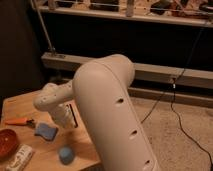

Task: Push the eraser across the table

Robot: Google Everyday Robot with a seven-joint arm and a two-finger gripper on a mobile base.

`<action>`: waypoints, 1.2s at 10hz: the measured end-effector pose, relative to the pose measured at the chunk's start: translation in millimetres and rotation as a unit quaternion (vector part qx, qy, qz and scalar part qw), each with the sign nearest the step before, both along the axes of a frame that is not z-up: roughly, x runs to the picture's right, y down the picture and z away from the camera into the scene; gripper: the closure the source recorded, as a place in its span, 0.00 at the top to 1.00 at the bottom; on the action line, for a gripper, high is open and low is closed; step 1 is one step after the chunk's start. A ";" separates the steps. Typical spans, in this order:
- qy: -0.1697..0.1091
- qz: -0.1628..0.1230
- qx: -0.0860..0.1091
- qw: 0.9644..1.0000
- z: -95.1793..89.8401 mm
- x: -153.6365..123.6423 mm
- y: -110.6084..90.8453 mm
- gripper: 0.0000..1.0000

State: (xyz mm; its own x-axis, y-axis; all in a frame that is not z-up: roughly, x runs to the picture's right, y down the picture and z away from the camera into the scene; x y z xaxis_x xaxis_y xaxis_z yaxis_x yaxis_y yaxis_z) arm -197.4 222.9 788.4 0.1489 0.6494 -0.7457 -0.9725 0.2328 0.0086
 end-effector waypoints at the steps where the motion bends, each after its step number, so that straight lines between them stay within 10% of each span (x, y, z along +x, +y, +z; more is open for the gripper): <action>1: 0.006 0.008 -0.013 1.000 -2.3 3.3 6.5 0.00; 5: 0.000 0.027 -0.010 1.000 22.1 7.1 17.4 0.00; 8: -0.039 0.028 0.043 0.998 63.4 -12.9 -5.0 0.00; 12: -0.022 -0.092 0.149 0.984 118.0 -3.4 -82.1 0.00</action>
State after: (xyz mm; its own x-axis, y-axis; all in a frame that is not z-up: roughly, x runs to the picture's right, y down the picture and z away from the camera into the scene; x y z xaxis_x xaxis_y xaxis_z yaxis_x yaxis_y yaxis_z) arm -200.8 140.8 906.5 0.3133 0.7970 -0.5163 -0.9147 0.3994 0.0616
